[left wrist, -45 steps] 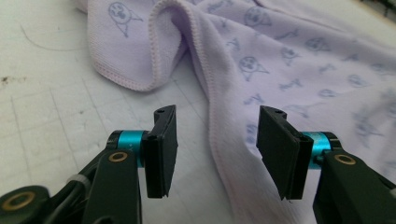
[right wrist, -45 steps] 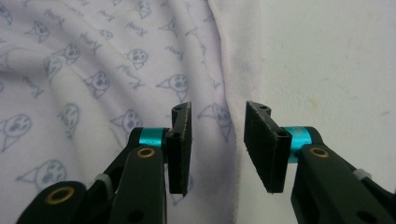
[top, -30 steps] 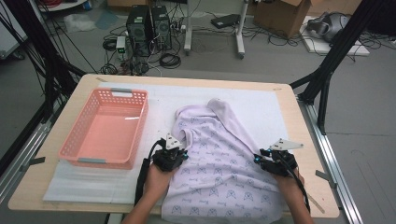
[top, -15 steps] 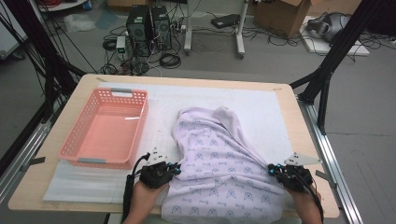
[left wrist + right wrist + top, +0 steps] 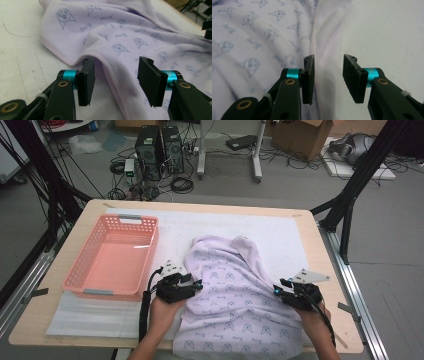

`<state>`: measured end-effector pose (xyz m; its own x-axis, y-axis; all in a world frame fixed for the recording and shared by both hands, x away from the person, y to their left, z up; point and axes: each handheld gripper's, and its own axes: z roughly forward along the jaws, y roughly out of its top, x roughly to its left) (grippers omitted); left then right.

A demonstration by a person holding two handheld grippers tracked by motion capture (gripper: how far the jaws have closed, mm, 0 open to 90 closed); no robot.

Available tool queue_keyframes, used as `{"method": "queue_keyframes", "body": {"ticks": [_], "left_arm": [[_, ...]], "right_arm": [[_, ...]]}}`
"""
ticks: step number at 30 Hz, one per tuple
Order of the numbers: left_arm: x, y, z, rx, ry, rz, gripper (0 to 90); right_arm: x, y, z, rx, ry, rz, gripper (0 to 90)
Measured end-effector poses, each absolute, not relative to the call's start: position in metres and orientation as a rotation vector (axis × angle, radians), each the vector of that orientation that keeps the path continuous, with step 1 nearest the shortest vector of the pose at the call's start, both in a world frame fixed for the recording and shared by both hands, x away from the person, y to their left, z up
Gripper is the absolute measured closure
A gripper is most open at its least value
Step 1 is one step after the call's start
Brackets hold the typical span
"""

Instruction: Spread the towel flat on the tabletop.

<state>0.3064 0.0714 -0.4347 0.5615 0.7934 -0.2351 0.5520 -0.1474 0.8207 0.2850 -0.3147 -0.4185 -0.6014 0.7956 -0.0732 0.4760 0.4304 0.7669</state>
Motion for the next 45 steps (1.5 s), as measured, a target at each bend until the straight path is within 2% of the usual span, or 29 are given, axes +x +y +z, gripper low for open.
{"method": "queue_keyframes", "body": {"ticks": [3, 5, 6, 7, 8, 11, 20, 24, 25, 26, 28, 30, 36, 39, 45], "left_arm": [[0.317, 0.063, -0.443, 1.874, 1.132, 0.301, 47.6], [0.32, 0.059, -0.449, 1.923, 1.148, 0.293, 55.2], [0.318, 0.057, -0.45, 1.934, 1.136, 0.343, 59.4], [0.317, 0.057, -0.449, 1.947, 1.112, 0.332, 71.3], [0.315, 0.057, -0.449, 1.951, 1.113, 0.328, 81.7], [0.307, 0.061, -0.447, 1.97, 1.087, 0.331, 84.5], [0.274, 0.073, -0.451, 1.948, 1.004, 0.257, 84.6], [0.266, 0.074, -0.452, 1.946, 0.98, 0.251, 84.6], [0.265, 0.075, -0.452, 1.945, 0.979, 0.252, 84.6], [0.264, 0.076, -0.452, 1.944, 0.972, 0.248, 84.5], [0.263, 0.076, -0.452, 1.937, 0.971, 0.248, 83.7], [0.263, 0.076, -0.452, 1.937, 0.975, 0.255, 81.0], [0.268, 0.08, -0.452, 1.892, 1.007, 0.259, 59.7], [0.27, 0.082, -0.452, 1.88, 1.021, 0.24, 57.0], [0.271, 0.083, -0.452, 1.879, 1.023, 0.241, 57.3]], "right_arm": [[0.302, -0.302, -0.425, 1.097, 2.286, 1.021, 59.8], [0.31, -0.297, -0.432, 1.108, 2.307, 0.993, 60.3], [0.314, -0.296, -0.436, 1.122, 2.316, 0.959, 65.2], [0.317, -0.297, -0.44, 1.134, 2.332, 0.938, 69.4], [0.318, -0.3, -0.441, 1.154, 2.323, 0.975, 78.7], [0.314, -0.309, -0.437, 1.192, 2.298, 0.96, 85.6], [0.285, -0.358, -0.432, 1.307, 2.214, 0.917, 87.0], [0.27, -0.367, -0.43, 1.337, 2.228, 0.883, 87.0], [0.268, -0.368, -0.43, 1.345, 2.236, 0.869, 89.5], [0.265, -0.369, -0.43, 1.355, 2.248, 0.801, 88.9], [0.262, -0.375, -0.431, 1.379, 2.231, 0.849, 78.6], [0.262, -0.375, -0.425, 1.346, 2.191, 0.932, 77.9], [0.291, -0.343, -0.413, 1.185, 2.189, 1.003, 69.1], [0.314, -0.322, -0.417, 1.144, 2.224, 1.021, 68.2], [0.349, -0.289, -0.43, 1.093, 2.293, 0.962, 65.6]]}}
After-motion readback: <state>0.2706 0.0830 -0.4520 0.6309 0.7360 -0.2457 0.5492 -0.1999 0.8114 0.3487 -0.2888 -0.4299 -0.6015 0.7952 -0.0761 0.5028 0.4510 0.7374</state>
